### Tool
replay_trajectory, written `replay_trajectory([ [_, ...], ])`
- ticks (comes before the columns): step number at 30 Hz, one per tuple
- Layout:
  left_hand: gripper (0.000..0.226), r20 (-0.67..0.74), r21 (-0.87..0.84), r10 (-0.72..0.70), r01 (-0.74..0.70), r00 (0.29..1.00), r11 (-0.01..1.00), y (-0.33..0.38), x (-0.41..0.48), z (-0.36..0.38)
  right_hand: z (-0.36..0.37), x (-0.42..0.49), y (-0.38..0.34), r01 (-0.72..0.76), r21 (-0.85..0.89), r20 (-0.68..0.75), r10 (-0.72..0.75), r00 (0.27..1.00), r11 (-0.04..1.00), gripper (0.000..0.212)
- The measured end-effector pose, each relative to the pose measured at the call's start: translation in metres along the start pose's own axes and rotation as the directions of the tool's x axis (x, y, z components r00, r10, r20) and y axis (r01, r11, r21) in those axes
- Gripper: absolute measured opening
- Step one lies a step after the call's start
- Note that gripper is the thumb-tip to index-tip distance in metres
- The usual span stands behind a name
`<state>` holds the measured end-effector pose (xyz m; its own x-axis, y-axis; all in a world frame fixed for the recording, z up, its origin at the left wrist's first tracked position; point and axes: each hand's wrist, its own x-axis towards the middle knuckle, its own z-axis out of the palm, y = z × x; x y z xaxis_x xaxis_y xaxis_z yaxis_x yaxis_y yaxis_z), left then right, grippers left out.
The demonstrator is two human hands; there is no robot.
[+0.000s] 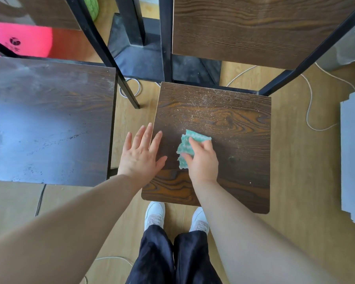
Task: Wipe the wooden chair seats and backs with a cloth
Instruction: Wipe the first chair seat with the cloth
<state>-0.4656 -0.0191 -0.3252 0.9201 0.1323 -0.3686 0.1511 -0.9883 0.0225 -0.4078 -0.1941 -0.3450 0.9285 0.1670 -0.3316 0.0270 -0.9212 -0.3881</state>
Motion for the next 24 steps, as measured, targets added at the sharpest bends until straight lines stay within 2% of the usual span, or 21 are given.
replay_trajectory([
  [3,0.073,0.013,0.016,-0.001,0.001,1.0,1.0,-0.005,0.001,0.003,0.007,-0.001,0.003,0.035,0.022,-0.076,-0.033,0.997,0.999,0.048],
  [8,0.073,0.0,0.016,-0.021,0.021,1.0,1.0,-0.015,0.007,0.003,-0.001,0.011,-0.002,-0.006,0.152,-0.076,0.018,0.997,0.988,0.04],
  [11,0.074,-0.009,0.015,-0.044,0.044,0.999,0.999,-0.024,0.017,-0.005,-0.015,0.038,-0.018,-0.002,0.267,-0.098,0.029,0.995,0.964,0.037],
  [14,0.075,-0.022,0.023,-0.079,0.08,0.997,0.997,-0.033,0.033,-0.013,-0.026,0.08,-0.041,0.051,0.31,-0.121,-0.014,0.993,0.949,0.034],
  [16,0.075,-0.03,0.013,-0.097,0.098,0.995,0.995,-0.04,0.045,-0.018,-0.03,0.108,-0.059,0.11,0.295,-0.118,-0.078,0.99,0.949,0.033],
  [20,0.074,-0.056,-0.013,-0.091,0.09,0.994,0.996,-0.052,0.061,-0.024,-0.028,0.149,-0.09,0.252,0.137,-0.099,-0.239,0.966,0.958,0.033],
  [24,0.076,-0.044,-0.022,-0.101,0.1,0.994,0.995,-0.059,0.065,-0.022,-0.014,0.17,-0.101,0.273,0.057,0.013,-0.274,0.962,0.96,0.036],
])
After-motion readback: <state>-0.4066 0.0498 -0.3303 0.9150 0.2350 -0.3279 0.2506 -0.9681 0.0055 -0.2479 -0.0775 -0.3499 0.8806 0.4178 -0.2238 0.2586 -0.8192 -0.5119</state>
